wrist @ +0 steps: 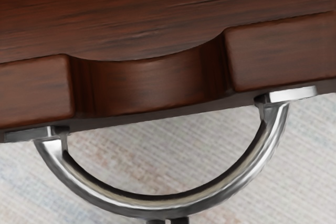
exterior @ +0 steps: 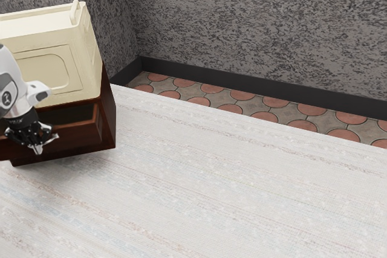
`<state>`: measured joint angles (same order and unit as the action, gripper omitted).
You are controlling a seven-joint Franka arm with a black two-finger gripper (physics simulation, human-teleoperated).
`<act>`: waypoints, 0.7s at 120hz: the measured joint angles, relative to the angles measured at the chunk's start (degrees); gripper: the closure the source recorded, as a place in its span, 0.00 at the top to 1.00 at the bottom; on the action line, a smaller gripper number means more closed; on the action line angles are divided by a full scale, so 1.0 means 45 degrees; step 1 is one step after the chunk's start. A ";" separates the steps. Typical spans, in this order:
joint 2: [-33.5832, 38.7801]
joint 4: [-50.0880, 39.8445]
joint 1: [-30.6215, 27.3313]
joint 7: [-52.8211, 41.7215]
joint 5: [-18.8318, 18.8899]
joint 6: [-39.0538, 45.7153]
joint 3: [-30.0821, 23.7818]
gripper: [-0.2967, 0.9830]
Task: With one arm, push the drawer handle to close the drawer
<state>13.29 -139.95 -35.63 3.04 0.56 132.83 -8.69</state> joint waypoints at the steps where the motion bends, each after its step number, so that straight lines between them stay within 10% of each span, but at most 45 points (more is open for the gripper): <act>1: -0.0043 0.0039 0.0001 -0.0010 0.0004 0.0017 -0.0003 0.15; 84: -0.1243 0.1315 -0.0421 -0.0665 0.0024 0.0627 0.0012 0.15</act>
<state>7.70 -134.03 -37.52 0.05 0.67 135.65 -8.64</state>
